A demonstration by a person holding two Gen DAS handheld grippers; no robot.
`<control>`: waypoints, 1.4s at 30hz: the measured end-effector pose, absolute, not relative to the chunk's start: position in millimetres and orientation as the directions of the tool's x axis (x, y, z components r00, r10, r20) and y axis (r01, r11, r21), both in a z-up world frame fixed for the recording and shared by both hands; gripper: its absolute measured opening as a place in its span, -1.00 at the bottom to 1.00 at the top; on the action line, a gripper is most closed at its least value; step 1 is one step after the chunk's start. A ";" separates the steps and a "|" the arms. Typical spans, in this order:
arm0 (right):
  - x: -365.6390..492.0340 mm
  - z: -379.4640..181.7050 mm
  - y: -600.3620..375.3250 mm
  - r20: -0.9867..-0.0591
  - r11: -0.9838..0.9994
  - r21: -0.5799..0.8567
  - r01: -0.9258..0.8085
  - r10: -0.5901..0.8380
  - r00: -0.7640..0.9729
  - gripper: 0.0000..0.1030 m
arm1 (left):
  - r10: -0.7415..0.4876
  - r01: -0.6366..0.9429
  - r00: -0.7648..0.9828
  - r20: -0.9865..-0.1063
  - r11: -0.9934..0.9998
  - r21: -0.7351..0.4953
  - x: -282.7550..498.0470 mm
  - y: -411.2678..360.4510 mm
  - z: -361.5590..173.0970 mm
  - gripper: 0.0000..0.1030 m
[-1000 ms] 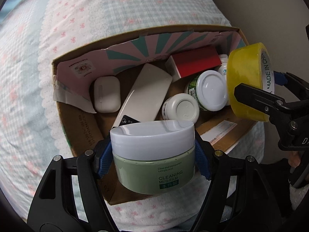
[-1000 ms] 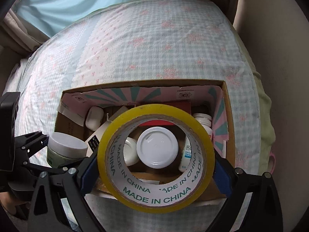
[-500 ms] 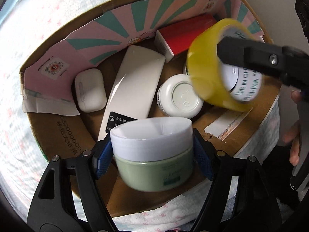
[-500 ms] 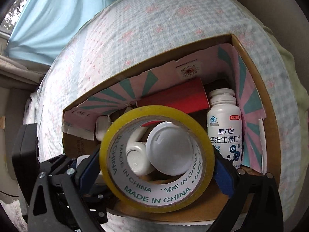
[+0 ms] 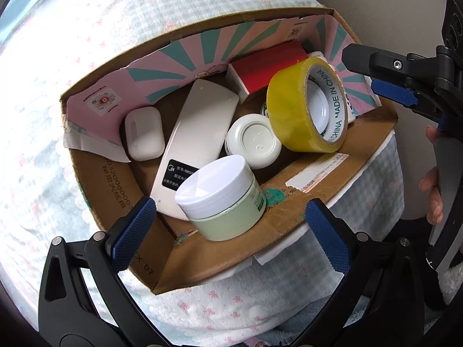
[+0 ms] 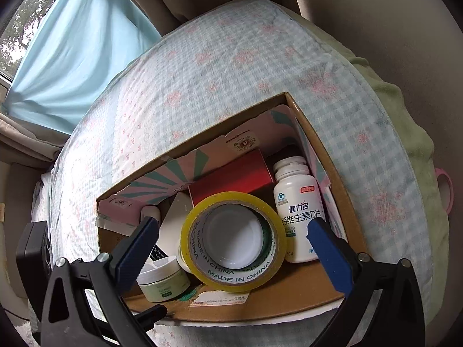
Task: Organize rigid objects
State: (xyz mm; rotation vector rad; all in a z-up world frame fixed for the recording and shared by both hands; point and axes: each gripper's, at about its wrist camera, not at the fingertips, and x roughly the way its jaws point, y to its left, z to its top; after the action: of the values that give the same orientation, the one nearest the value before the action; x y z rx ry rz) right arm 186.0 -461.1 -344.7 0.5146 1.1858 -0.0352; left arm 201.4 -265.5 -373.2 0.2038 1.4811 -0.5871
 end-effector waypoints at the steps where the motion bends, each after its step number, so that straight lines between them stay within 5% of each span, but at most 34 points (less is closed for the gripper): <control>1: 184.2 -342.8 -461.1 -0.890 0.883 0.364 0.295 0.237 0.389 0.99 | -0.244 0.486 -0.014 -0.970 0.846 -0.220 200.3 -263.2 -369.1 0.99; 17: 150.1 -268.4 -411.9 -0.915 0.887 0.306 0.346 0.173 0.366 0.99 | -0.312 0.552 0.146 -0.939 0.813 -0.185 180.7 -217.4 -258.8 0.99; 27: 134.3 -171.8 -305.8 -0.887 0.960 0.233 0.158 0.143 0.438 0.99 | -0.284 0.401 0.367 -0.886 0.907 -0.124 165.2 -93.3 -150.6 0.99; 42: 88.0 -3.8 -207.4 -0.596 1.000 0.002 0.015 -0.011 0.803 0.99 | -0.179 0.152 0.816 -0.550 0.984 -0.095 83.9 28.1 17.6 1.00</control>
State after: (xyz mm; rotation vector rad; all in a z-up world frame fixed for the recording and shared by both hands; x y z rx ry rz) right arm 88.0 -207.4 -3.8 0.0061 0.6381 -0.0136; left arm 83.9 28.1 17.6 -0.0469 0.5906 -0.1768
